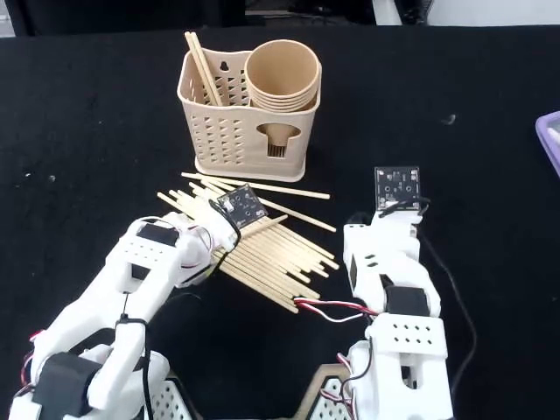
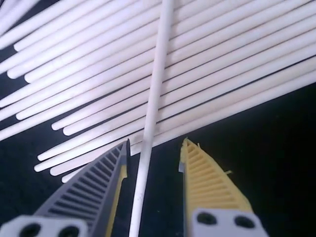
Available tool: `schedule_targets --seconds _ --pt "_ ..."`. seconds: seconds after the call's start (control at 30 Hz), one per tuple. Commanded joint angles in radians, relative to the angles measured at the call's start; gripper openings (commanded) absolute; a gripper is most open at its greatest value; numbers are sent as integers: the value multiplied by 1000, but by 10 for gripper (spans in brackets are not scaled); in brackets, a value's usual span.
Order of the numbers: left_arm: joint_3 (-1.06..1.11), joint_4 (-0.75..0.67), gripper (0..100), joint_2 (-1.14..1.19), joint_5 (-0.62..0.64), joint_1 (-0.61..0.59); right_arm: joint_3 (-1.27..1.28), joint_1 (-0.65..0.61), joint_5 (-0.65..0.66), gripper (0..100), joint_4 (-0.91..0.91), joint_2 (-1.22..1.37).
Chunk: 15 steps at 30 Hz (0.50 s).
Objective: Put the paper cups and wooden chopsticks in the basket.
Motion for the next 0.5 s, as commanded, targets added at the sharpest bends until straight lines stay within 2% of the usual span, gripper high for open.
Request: schedule_targets --seconds 0.0,0.47 --pt "-47 -6 177 -2 12 8 -2 12 -5 11 -18 -27" --pt "-38 -94 177 80 12 24 -2 14 -5 11 -20 -27"
